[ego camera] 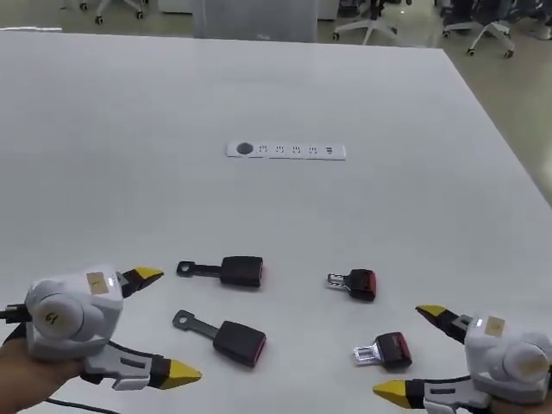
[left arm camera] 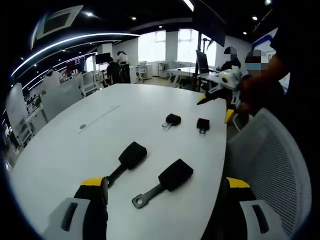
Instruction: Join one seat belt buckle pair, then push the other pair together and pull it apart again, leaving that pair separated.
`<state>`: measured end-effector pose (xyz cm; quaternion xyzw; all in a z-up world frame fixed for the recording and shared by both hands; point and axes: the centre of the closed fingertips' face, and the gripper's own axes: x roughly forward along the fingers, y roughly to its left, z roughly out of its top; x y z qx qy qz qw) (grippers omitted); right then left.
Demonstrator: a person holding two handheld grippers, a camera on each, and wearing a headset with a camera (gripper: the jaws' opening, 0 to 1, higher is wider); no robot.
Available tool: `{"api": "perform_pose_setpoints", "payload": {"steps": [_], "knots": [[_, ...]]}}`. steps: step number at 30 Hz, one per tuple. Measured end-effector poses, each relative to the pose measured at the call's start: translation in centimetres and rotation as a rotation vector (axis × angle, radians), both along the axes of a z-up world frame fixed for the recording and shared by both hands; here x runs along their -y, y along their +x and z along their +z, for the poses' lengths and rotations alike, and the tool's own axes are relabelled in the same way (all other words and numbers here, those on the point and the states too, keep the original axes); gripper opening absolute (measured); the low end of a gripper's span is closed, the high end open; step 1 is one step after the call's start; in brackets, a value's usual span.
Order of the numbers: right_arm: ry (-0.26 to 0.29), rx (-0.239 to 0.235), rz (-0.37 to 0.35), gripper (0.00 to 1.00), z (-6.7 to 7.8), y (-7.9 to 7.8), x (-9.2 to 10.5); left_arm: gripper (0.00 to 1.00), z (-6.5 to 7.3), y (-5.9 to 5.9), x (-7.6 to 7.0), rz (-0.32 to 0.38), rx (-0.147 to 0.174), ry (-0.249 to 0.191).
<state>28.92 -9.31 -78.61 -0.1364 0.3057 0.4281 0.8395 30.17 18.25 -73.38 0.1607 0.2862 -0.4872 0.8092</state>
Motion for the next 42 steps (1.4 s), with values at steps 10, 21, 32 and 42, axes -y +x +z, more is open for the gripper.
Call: {"api": "perform_pose_setpoints", "payload": {"steps": [10,21,32,42], "knots": [[-0.040,-0.037,0.071,0.90,-1.2,0.1,0.2,0.94,-2.5,-0.2,0.6,-0.053,-0.041,0.045],[-0.092,-0.069,0.164,0.87,-2.4,0.6,0.7,0.89,-4.6,0.2,2.1,-0.138,-0.066,0.094],[-0.124,-0.103,0.255,0.85,-3.7,0.9,0.8,0.82,-7.2,0.0,3.0,-0.291,-0.068,0.198],[-0.143,-0.137,0.319,0.83,-4.9,1.1,0.6,0.74,-9.6,0.6,3.6,-0.385,-0.083,0.275]]}}
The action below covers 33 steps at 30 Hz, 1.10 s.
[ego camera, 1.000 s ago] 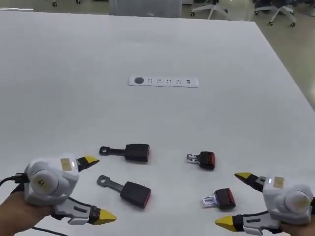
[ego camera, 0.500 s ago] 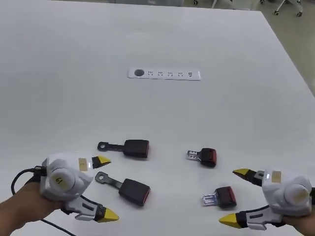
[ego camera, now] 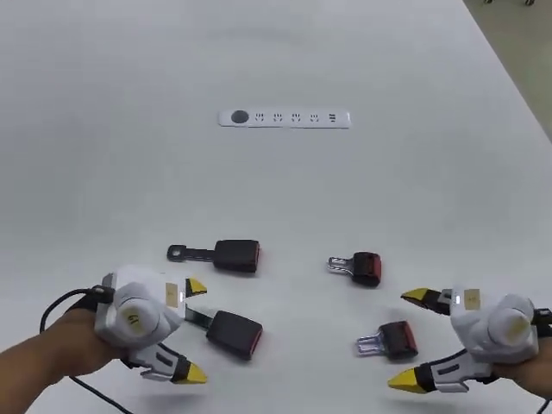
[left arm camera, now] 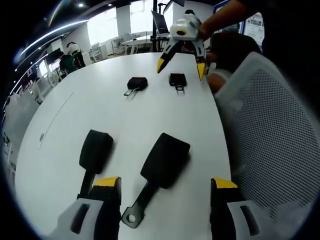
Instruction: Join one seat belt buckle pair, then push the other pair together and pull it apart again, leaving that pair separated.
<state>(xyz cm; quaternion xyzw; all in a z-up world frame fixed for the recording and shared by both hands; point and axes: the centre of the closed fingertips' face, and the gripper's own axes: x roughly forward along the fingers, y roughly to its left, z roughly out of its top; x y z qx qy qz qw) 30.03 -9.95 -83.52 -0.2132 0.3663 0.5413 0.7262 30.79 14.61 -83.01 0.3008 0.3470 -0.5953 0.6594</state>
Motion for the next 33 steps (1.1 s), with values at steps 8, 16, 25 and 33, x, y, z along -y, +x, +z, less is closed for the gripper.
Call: {"api": "perform_pose_setpoints", "payload": {"steps": [8,16,25,33], "knots": [[-0.033,-0.034,0.069,0.77,-0.9,-0.1,0.4,0.66,-1.6,0.1,1.0,-0.085,-0.012,0.056],[-0.084,-0.058,0.158,0.66,-1.4,-0.3,1.2,0.58,-2.5,-0.1,1.1,-0.173,-0.007,0.102],[-0.108,-0.066,0.224,0.58,-1.9,-0.4,1.8,0.48,-2.7,0.7,1.4,-0.182,-0.016,0.086],[-0.110,-0.057,0.289,0.52,-2.0,-0.9,2.1,0.35,-2.6,0.8,1.3,-0.178,-0.007,0.056]]}}
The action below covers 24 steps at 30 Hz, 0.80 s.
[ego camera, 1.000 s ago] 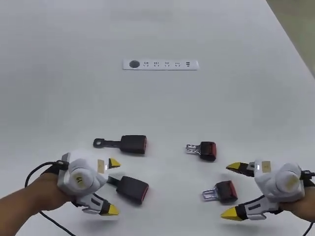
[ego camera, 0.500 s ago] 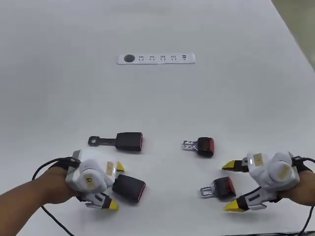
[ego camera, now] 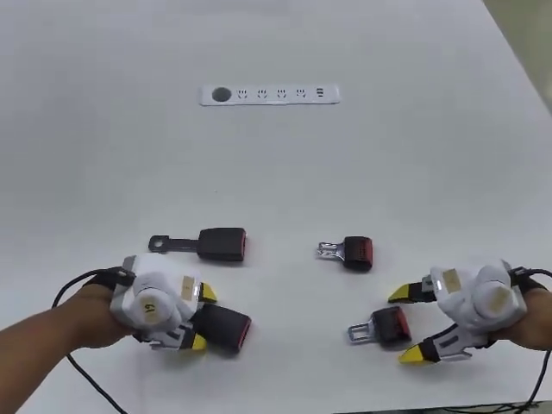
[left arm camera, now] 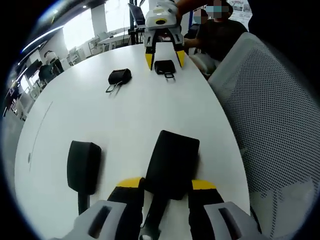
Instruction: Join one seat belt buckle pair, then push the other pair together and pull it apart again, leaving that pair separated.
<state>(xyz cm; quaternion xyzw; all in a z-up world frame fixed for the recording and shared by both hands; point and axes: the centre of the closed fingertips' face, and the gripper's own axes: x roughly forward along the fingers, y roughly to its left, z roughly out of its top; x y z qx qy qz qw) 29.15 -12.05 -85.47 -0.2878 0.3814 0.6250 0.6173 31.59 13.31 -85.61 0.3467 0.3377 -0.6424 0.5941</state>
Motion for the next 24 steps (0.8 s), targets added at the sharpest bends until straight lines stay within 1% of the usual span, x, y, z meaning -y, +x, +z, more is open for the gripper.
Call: {"api": "perform_pose_setpoints", "payload": {"steps": [2,7,10,12,14,16,21,24], "knots": [[0.003,-0.004,-0.003,0.46,-0.01,0.05,0.02,0.35,0.05,0.05,0.04,0.030,-0.007,-0.017],[0.013,0.005,-0.020,0.37,-0.04,0.45,-0.06,0.34,0.12,0.14,0.06,0.089,-0.009,-0.044],[0.050,0.015,-0.035,0.36,-0.16,0.55,0.05,0.34,0.12,0.20,0.02,0.127,-0.005,-0.059],[0.086,0.013,-0.073,0.35,-0.12,0.64,-0.02,0.34,0.14,0.20,0.00,0.147,-0.002,-0.062],[0.100,0.023,-0.087,0.35,-0.11,0.62,-0.06,0.34,0.11,0.28,-0.06,0.173,-0.004,-0.065],[0.118,0.020,-0.121,0.35,-0.10,0.72,-0.15,0.33,0.12,0.30,-0.03,0.207,-0.009,-0.074],[0.147,0.021,-0.154,0.34,-0.04,0.80,-0.22,0.33,0.09,0.35,-0.08,0.231,-0.005,-0.074],[0.159,0.020,-0.168,0.34,-0.03,0.83,-0.27,0.33,0.09,0.37,-0.08,0.232,-0.006,-0.073]]}}
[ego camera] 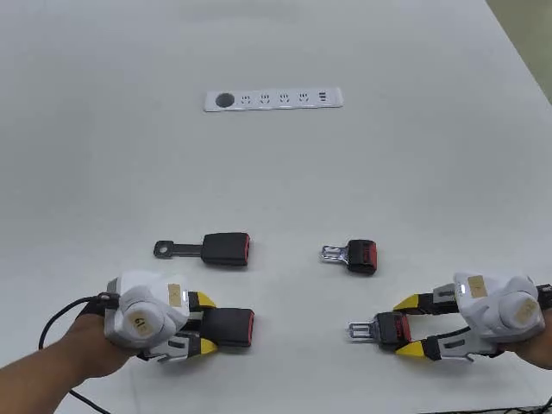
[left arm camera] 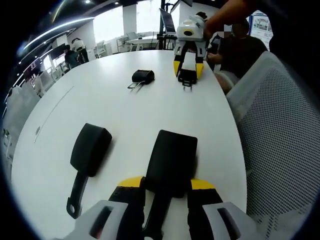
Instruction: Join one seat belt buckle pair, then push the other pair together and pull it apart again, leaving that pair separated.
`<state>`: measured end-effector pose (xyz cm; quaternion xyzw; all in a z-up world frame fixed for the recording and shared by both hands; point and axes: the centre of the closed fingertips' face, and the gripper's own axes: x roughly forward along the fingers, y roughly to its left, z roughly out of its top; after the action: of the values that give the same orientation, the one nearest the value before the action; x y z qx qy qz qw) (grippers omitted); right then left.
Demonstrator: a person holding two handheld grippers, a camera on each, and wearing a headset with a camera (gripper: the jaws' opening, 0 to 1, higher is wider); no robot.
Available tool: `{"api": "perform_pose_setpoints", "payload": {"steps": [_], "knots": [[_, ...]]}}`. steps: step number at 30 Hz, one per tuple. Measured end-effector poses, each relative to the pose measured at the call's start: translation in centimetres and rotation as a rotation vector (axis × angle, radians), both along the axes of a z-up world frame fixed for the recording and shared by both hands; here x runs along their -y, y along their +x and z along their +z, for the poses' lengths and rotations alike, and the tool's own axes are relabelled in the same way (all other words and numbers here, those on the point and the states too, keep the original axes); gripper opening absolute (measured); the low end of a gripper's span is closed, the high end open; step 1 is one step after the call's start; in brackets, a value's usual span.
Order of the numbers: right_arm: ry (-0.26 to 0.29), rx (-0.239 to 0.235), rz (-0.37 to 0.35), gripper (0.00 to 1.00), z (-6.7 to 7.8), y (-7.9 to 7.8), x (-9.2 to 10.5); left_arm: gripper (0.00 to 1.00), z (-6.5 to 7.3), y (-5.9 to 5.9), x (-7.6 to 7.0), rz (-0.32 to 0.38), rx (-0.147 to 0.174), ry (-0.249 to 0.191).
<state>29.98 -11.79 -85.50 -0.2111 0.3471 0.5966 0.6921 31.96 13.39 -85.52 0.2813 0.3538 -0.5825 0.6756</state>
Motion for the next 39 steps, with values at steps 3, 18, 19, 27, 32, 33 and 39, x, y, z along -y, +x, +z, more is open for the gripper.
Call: {"api": "perform_pose_setpoints", "payload": {"steps": [3,18,19,27,32,33,39], "knots": [[0.018,-0.003,-0.016,0.34,0.0,0.0,0.0,0.33,0.0,0.0,0.0,-0.002,-0.001,0.004],[0.071,0.001,-0.070,0.34,0.0,0.5,-1.3,0.33,-0.1,0.1,0.0,0.017,-0.013,0.007],[0.076,0.001,-0.072,0.34,0.0,0.6,-1.5,0.33,-0.1,0.1,0.0,0.019,-0.014,0.006],[0.102,0.003,-0.078,0.34,-0.1,0.8,-3.9,0.33,-0.1,0.1,0.0,0.020,-0.016,0.011],[0.129,0.002,-0.088,0.34,0.0,0.7,-5.7,0.33,-0.1,0.1,-0.1,0.027,-0.016,0.011],[0.130,0.005,-0.093,0.34,-0.1,0.7,-6.1,0.33,-0.1,0.0,-0.1,0.028,-0.016,0.011],[0.139,0.007,-0.089,0.34,-0.2,0.7,-7.5,0.33,-0.1,-0.1,-0.1,0.030,-0.016,0.012]]}}
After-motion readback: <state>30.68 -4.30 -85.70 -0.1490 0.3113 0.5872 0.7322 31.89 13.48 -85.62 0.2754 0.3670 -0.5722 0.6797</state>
